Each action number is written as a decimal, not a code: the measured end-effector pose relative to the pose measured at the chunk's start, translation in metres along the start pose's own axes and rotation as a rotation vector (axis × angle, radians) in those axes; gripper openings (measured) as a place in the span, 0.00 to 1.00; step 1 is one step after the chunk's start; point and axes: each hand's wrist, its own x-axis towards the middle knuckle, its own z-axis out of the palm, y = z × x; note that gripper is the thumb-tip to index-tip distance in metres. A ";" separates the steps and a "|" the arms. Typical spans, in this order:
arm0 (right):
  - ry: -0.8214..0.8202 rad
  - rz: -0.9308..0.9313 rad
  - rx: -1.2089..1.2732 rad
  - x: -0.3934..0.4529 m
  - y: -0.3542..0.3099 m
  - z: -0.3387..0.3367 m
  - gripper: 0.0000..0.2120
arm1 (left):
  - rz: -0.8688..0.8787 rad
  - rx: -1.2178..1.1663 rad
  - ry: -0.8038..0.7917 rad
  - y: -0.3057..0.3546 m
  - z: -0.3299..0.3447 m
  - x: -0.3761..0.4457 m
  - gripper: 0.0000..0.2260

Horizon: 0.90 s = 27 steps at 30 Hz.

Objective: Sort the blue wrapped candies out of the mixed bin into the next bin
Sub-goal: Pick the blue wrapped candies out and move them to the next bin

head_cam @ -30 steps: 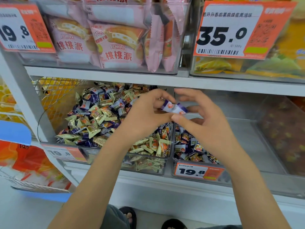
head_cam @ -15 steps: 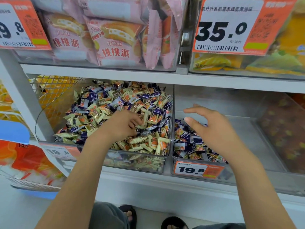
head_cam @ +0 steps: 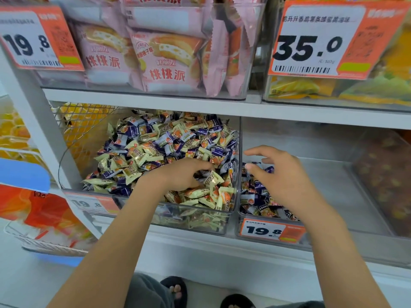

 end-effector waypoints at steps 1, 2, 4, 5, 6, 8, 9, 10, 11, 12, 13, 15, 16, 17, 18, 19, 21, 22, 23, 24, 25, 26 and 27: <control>0.004 0.004 0.012 -0.001 0.001 -0.001 0.10 | 0.009 -0.064 0.019 -0.003 -0.001 -0.003 0.19; 0.009 0.006 0.022 -0.001 0.001 -0.002 0.10 | 0.033 -0.135 0.053 -0.006 -0.004 -0.006 0.13; 0.015 0.006 0.030 -0.001 0.003 -0.005 0.10 | 0.080 -0.299 0.149 -0.009 -0.012 -0.017 0.06; 0.022 0.005 0.034 -0.002 0.005 -0.006 0.10 | 0.067 -0.381 0.195 -0.011 -0.016 -0.023 0.08; 0.028 0.004 0.039 -0.002 0.005 -0.007 0.10 | 0.036 -0.450 0.234 -0.013 -0.019 -0.028 0.08; 0.038 -0.001 0.045 -0.002 0.005 -0.008 0.10 | -0.024 -0.480 0.289 -0.012 -0.022 -0.035 0.11; 0.040 -0.002 0.050 -0.003 0.005 -0.008 0.10 | -0.032 -0.456 0.296 -0.011 -0.022 -0.035 0.12; 0.038 -0.003 0.056 -0.003 0.004 -0.008 0.10 | -0.040 -0.426 0.295 -0.008 -0.022 -0.034 0.11; 0.036 -0.003 0.060 -0.003 0.004 -0.008 0.10 | -0.047 -0.396 0.288 -0.004 -0.021 -0.034 0.10; 0.034 -0.005 0.062 -0.003 0.003 -0.008 0.10 | -0.047 -0.382 0.284 -0.001 -0.021 -0.033 0.08; 0.035 -0.008 0.063 -0.003 0.003 -0.007 0.10 | -0.056 -0.393 0.285 0.001 -0.021 -0.033 0.06; 0.052 -0.020 0.064 -0.003 0.002 -0.007 0.09 | -0.055 -0.444 0.302 0.003 -0.022 -0.035 0.09; 0.066 -0.031 0.070 -0.003 0.000 -0.008 0.10 | -0.055 -0.470 0.323 0.004 -0.022 -0.035 0.12; 0.076 -0.051 0.084 -0.004 -0.002 -0.010 0.10 | -0.051 -0.499 0.351 0.007 -0.022 -0.036 0.11; 0.068 -0.087 0.109 -0.005 -0.006 -0.011 0.13 | -0.037 -0.531 0.381 0.013 -0.023 -0.038 0.07; 0.033 -0.141 0.137 -0.007 -0.011 -0.012 0.17 | -0.010 -0.561 0.407 0.021 -0.023 -0.038 0.04; -0.086 -0.270 0.192 -0.012 -0.021 -0.010 0.27 | 0.039 -0.584 0.429 0.040 -0.020 -0.037 0.06; -0.132 -0.321 0.198 -0.013 -0.025 -0.007 0.31 | 0.064 -0.578 0.437 0.051 -0.018 -0.036 0.05; -0.153 -0.353 0.186 -0.013 -0.026 -0.003 0.34 | 0.091 -0.567 0.452 0.061 -0.016 -0.035 0.04; -0.144 -0.364 0.171 -0.013 -0.026 0.002 0.35 | 0.108 -0.561 0.473 0.070 -0.013 -0.033 0.04; -0.107 -0.363 0.163 -0.011 -0.025 0.006 0.34 | 0.119 -0.547 0.504 0.076 -0.011 -0.030 0.06; -0.050 -0.356 0.173 -0.009 -0.023 0.010 0.32 | 0.122 -0.541 0.525 0.080 -0.009 -0.028 0.07; 0.016 -0.348 0.198 -0.007 -0.020 0.012 0.29 | 0.132 -0.549 0.541 0.084 -0.007 -0.026 0.07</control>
